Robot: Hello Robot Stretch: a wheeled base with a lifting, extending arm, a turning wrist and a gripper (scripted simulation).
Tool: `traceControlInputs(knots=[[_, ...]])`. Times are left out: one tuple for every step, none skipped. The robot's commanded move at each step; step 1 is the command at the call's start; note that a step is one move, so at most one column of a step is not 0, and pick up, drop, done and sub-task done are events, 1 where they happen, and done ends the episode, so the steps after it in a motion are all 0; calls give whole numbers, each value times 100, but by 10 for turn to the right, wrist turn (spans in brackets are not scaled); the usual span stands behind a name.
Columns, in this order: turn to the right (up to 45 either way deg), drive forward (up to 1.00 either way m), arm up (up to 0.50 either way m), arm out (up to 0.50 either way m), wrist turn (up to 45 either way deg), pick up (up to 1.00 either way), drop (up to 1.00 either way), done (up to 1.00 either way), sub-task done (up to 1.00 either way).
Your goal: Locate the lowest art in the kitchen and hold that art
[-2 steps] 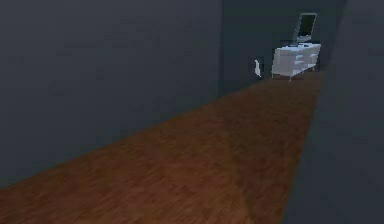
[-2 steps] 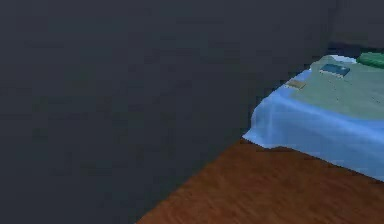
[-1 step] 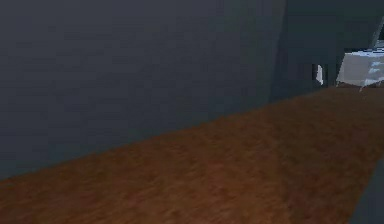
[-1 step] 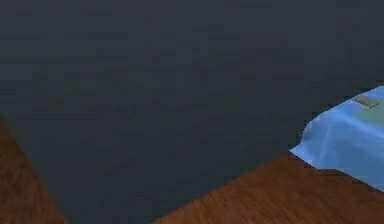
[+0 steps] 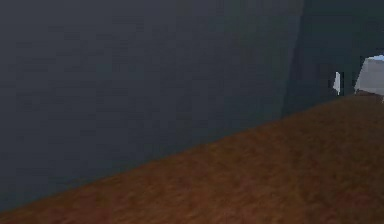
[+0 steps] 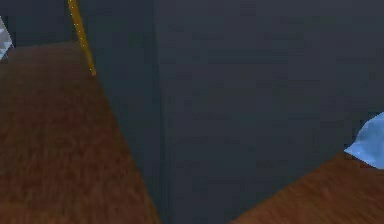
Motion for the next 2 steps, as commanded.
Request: traceControlInputs(knots=[[120, 0, 0, 0, 0, 0, 0, 0, 0], [0, 45, 0, 0, 0, 0, 0, 0, 0]])
